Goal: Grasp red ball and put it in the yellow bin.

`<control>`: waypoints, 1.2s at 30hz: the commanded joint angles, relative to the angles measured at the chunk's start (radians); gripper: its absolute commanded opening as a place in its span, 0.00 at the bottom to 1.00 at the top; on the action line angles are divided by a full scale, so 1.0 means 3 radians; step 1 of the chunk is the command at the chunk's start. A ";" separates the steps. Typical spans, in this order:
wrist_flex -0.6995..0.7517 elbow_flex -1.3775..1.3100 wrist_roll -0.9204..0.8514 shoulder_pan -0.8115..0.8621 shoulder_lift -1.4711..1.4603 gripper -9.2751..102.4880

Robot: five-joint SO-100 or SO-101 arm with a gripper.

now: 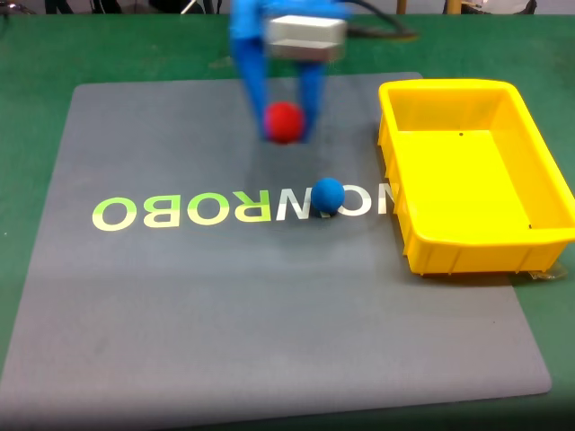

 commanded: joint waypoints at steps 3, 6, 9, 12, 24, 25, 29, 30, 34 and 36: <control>-0.0097 -0.0337 0.0077 -0.0665 0.0184 0.08; -0.0097 -0.0353 0.0123 -0.0997 0.0159 0.08; -0.0097 -0.0353 0.0148 -0.1268 0.0123 0.08; -0.0097 -0.0353 0.0153 -0.1468 0.0092 0.08; -0.0026 -0.0343 0.0210 -0.1544 0.0041 0.19; -0.0010 -0.0343 0.0220 -0.1534 0.0046 0.26; 0.0056 -0.0322 0.0271 -0.1473 0.0087 0.39; 0.0077 -0.0312 0.0266 -0.1457 0.0102 0.39; 0.0148 -0.0302 0.0276 -0.1381 0.0169 0.39; 0.0194 -0.0297 0.0281 -0.1340 0.0215 0.39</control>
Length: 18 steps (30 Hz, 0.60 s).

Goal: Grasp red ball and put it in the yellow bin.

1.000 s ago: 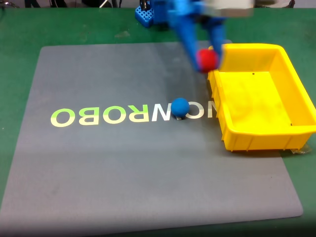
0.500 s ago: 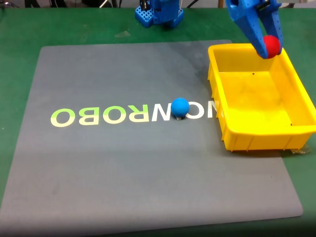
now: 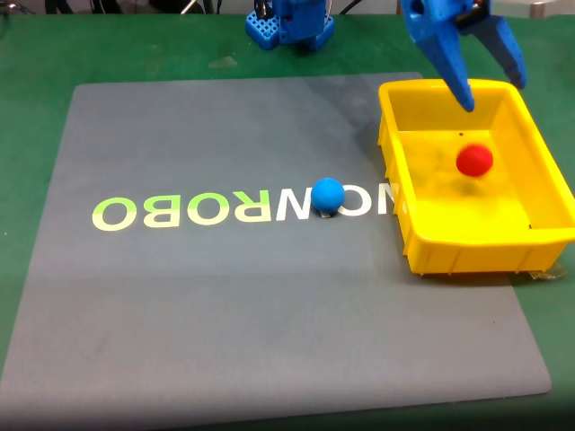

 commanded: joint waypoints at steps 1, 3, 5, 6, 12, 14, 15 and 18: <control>0.0051 -0.0164 0.0036 0.0143 0.0240 0.39; 0.0112 -0.0133 0.0041 0.0199 0.0332 0.39; 0.0205 -0.0061 0.0072 0.0256 0.0491 0.38; 0.0261 0.0010 0.0082 0.0291 0.0608 0.38; 0.0404 0.1360 -0.0087 0.0639 0.1979 0.35; 0.0455 0.2004 -0.0215 0.0823 0.2592 0.34; 0.0516 0.2316 -0.0286 0.0915 0.2909 0.33; 0.0823 0.3145 -0.0501 0.1191 0.3830 0.27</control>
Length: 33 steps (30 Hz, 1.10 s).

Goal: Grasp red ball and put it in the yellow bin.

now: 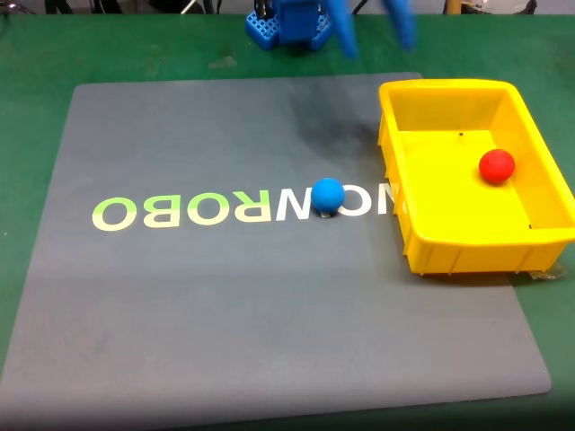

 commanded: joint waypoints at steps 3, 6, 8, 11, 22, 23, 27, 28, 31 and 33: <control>0.0547 0.1248 -0.0327 0.0455 0.1769 0.14; 0.0966 0.1595 -0.0394 0.0552 0.2357 0.08; 0.1171 0.1785 -0.0389 0.0578 0.2664 0.08; 0.1370 0.2081 -0.0409 0.0644 0.3048 0.08; 0.1253 0.2838 -0.0614 0.1043 0.3053 0.08; 0.1294 0.2848 -0.0614 0.1043 0.3053 0.08; 0.1289 0.3053 -0.0624 0.1140 0.3058 0.08; 0.1304 0.3053 -0.0537 0.1104 0.3058 0.08; 0.1340 0.3053 -0.0378 0.1023 0.3063 0.08; 0.1355 0.3053 -0.0291 0.0931 0.3063 0.08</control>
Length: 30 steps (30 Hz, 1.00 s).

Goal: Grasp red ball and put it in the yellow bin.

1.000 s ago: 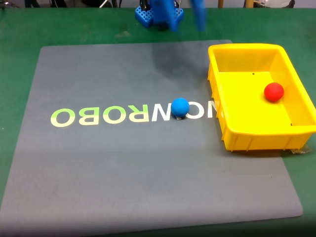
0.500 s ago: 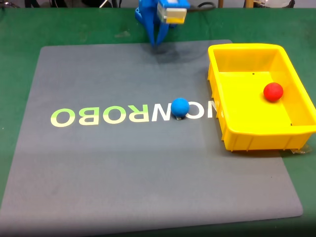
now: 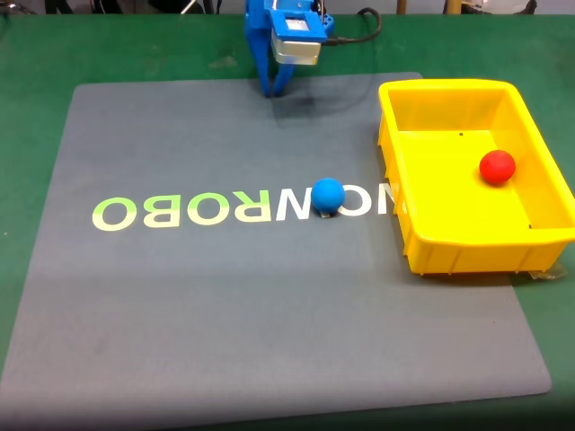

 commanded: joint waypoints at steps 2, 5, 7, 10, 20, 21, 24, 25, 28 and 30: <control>0.0102 0.0107 0.0189 -0.0199 0.0046 0.08; 0.0107 0.0107 0.0235 -0.0276 0.0046 0.09; 0.0107 0.0107 0.0240 -0.0302 0.0046 0.09; 0.0112 0.0107 0.0266 -0.0348 0.0046 0.09; 0.0123 0.0107 0.0302 -0.0399 0.0046 0.08; 0.0123 0.0107 0.0307 -0.0399 0.0046 0.08; 0.0128 0.0107 0.0307 -0.0378 0.0041 0.08; 0.0128 0.0107 0.0307 -0.0373 0.0041 0.08; 0.0128 0.0102 0.0297 -0.0378 0.0041 0.08; 0.0128 0.0102 0.0302 -0.0389 0.0041 0.08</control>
